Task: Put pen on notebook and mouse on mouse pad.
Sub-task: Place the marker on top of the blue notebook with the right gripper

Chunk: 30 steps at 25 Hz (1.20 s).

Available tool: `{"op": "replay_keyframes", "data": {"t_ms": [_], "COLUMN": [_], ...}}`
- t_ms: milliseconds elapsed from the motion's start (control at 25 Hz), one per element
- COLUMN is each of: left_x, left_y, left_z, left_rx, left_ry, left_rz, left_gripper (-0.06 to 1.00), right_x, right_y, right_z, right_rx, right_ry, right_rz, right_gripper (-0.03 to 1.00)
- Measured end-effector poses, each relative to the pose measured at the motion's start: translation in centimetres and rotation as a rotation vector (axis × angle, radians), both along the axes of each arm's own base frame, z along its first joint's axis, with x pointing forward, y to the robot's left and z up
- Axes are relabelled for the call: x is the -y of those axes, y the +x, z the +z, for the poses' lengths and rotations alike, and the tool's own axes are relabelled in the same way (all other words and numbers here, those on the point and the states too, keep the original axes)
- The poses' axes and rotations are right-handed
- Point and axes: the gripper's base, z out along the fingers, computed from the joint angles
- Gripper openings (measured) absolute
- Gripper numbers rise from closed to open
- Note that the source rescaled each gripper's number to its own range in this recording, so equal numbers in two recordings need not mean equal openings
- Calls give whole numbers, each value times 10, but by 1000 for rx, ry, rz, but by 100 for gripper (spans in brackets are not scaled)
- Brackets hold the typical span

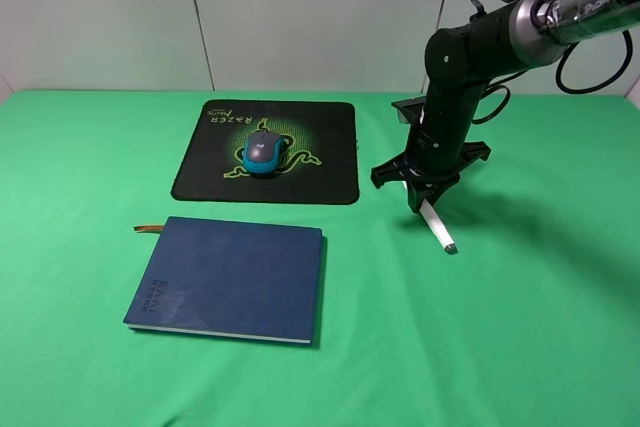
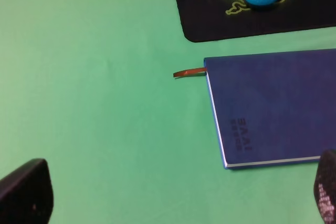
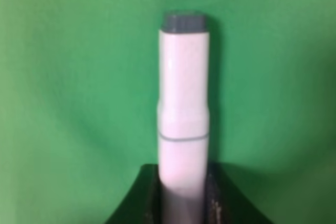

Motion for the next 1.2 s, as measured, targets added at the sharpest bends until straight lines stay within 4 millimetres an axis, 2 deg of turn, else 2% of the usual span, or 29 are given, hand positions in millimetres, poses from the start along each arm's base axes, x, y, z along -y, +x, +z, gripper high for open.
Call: {"op": "replay_keyframes", "data": {"t_ms": [80,360,720,960,1120,1200], "left_x": [0,0,0,0,0,0], "left_y": [0,0,0,0,0,0], "left_z": [0,0,0,0,0,0], "left_rx": [0,0,0,0,0,0], "left_ry": [0,0,-1,-1,-1,-1], "left_rz": [0,0,-1,-1,-1,-1], "left_gripper": [100,100,100,100,100,100], "right_x": [1,5,11,8,-13,-32], "right_y": [-2,-14,-38,-48,-59,-70], "right_z": [9,64,128,144,145,145], "right_rx": [-5,57,118,100,73,71], "right_ry": [-2,26,104,172,196,205], "right_rz": [0,-4,-21,10,116,198], "right_gripper": [0,0,0,0,0,0]}}
